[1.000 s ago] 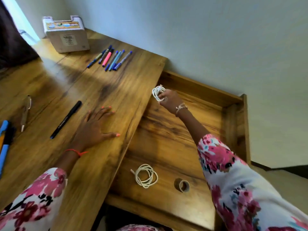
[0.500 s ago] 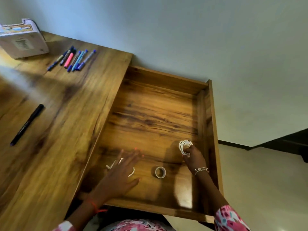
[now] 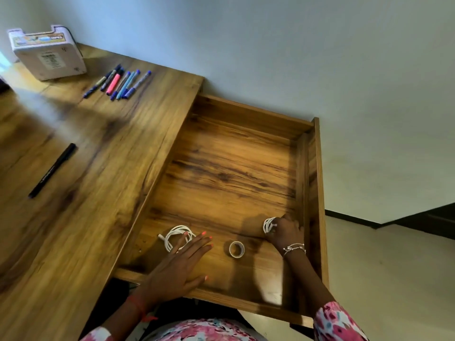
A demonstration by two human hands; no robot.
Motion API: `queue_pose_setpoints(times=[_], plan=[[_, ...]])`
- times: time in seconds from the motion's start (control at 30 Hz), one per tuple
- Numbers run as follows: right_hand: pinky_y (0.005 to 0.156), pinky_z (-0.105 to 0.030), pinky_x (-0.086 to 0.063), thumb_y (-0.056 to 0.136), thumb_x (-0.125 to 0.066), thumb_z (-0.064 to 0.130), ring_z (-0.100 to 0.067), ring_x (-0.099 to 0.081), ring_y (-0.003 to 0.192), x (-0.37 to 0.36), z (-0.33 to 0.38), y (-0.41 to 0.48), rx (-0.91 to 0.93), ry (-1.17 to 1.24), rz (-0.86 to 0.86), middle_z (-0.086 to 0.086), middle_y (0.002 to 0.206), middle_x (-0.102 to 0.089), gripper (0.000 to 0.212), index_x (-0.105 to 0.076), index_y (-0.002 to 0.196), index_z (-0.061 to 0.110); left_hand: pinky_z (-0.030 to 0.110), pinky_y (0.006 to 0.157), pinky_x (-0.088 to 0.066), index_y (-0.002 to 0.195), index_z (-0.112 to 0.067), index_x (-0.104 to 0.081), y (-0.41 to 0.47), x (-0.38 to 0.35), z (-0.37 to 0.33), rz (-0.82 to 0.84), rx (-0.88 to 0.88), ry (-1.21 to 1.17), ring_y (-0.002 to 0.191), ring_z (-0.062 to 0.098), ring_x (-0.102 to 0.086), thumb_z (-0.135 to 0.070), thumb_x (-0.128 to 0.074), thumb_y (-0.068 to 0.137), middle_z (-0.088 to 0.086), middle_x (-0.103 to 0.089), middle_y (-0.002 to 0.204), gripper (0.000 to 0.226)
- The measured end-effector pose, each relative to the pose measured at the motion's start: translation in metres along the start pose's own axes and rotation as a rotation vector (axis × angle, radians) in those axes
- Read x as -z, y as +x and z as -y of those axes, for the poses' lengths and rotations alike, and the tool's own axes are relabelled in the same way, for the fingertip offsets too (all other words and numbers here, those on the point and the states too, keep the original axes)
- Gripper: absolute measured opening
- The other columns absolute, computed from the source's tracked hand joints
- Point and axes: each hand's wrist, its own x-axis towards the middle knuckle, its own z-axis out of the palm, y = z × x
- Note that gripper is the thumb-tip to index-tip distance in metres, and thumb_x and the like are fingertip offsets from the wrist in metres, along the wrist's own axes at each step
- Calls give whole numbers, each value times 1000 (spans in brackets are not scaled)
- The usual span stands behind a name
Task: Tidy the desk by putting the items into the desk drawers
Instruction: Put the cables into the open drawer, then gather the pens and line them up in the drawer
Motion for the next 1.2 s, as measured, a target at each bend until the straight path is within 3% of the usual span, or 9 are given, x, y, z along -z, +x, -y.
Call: queue_pose_setpoints(times=[0.13, 0.27, 0.4, 0.5, 0.77, 0.93, 1.0, 1.1, 1.2], plan=[[100, -38, -40, 78, -67, 39, -32, -44, 123, 32, 29, 16, 122, 87, 59, -10, 130, -49, 45, -59, 116, 17, 37, 115, -3, 135, -16, -45, -1, 12, 8, -79, 57, -38, 143, 20, -17, -50, -45, 87, 0, -35, 149, 59], [96, -36, -43, 82, -64, 33, -29, -51, 117, 61, 87, 36, 276, 162, -1, -13, 126, -55, 36, -62, 111, 11, 35, 116, 1, 136, -13, -45, -9, 40, 31, -227, 162, -12, 143, 18, -17, -49, -44, 89, 0, -35, 149, 59], [87, -37, -45, 84, -61, 27, -31, -55, 107, 78, 157, 44, 443, 217, -27, -15, 115, -60, 29, -65, 102, 4, 29, 114, 16, 142, -15, -35, -27, 69, 70, -331, 384, -5, 143, 15, -2, -52, -41, 88, 0, -24, 153, 65], [86, -39, -45, 83, -62, 22, -34, -56, 103, 82, 215, 44, 558, 235, -42, -20, 106, -62, 27, -67, 95, -2, 34, 115, 13, 144, -16, -28, -50, 84, 102, -349, 525, 13, 142, 9, 8, -53, -39, 90, -1, -16, 156, 66], [100, -35, -38, 87, -57, 21, -30, -48, 117, 52, 350, 15, 930, 88, 36, -14, 120, -54, 26, -63, 108, 7, 43, 119, 5, 146, -18, -24, -134, 84, 142, -354, 847, 35, 143, 10, 6, -49, -47, 90, -3, -13, 157, 68], [101, -35, -38, 87, -56, 19, -31, -49, 118, 24, 401, -19, 1092, 31, 97, -16, 120, -56, 26, -62, 108, 5, 42, 118, 6, 147, -16, -21, -183, 75, 136, -385, 1001, -63, 144, 10, 7, -67, -26, 80, -2, -11, 158, 84], [97, -34, -39, 87, -55, 18, -31, -52, 111, 13, 416, -36, 1162, 5, 126, -18, 113, -60, 25, -65, 103, 2, 41, 118, 7, 147, -16, -21, -198, 71, 129, -424, 1051, -94, 143, 9, 7, -59, -41, 87, -1, -12, 158, 77], [91, -34, -44, 86, -56, 17, -30, -56, 105, -7, 433, -63, 1263, -2, 170, -17, 110, -62, 21, -68, 97, 3, 37, 116, 7, 146, -14, -25, -220, 68, 116, -530, 1139, -66, 145, 13, -3, -48, -49, 90, 1, -19, 156, 69], [86, -38, -49, 84, -59, 16, -29, -59, 98, -25, 446, -91, 1317, 46, 241, -16, 107, -62, 17, -68, 94, 6, 46, 117, -16, 138, -6, -39, -245, 70, 100, -660, 1234, -65, 141, 26, -26, -52, -36, 86, 11, -35, 148, 69]])
